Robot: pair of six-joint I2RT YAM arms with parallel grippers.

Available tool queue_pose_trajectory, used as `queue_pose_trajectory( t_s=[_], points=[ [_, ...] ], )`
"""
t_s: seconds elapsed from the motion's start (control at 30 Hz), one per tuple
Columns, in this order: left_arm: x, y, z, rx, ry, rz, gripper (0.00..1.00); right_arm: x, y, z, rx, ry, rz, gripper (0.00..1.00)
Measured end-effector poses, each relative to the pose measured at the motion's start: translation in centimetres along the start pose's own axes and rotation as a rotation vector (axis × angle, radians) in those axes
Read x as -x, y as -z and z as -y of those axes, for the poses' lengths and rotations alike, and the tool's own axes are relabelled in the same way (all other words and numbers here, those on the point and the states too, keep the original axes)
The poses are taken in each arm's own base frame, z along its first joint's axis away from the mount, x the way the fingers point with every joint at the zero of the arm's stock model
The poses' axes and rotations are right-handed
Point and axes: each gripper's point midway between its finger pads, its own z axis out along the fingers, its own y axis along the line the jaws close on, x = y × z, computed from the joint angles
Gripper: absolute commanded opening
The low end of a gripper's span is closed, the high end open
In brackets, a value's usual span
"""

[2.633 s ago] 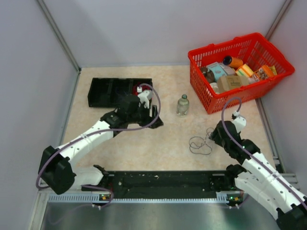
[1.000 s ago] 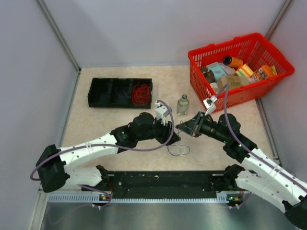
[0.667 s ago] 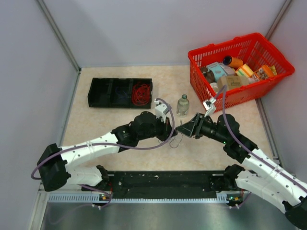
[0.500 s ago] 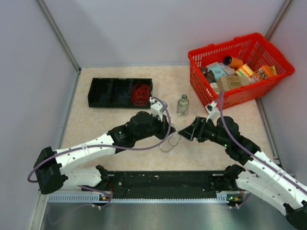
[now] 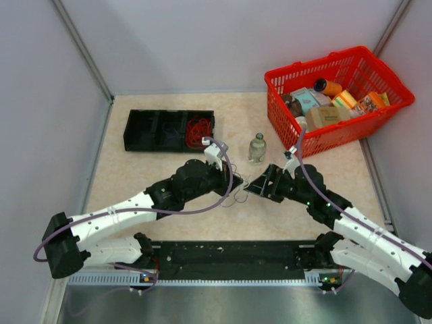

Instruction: Untangle the cables

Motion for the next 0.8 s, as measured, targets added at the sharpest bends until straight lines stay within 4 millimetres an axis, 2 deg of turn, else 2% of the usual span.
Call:
queue_pose_trajectory(
  t_s=[0.17, 0.3, 0.63, 0.8],
  points=[
    [-0.5, -0.1, -0.2, 0.001, 0.023, -0.004, 0.0, -1.1, -0.9, 0.6, 0.028, -0.08, -0.018, 0.77],
    [-0.8, -0.2, -0.1, -0.01, 0.032, -0.007, 0.0, -1.4, -1.1, 0.8, 0.062, -0.097, -0.013, 0.79],
    [-0.8, -0.5, 0.5, -0.043, 0.035, -0.011, 0.0, -0.6, -0.7, -0.6, 0.136, -0.025, 0.032, 0.77],
    [-0.8, -0.5, 1.0, -0.069, 0.034, -0.012, 0.0, 0.2, 0.7, -1.3, 0.172, 0.054, 0.093, 0.76]
  ],
)
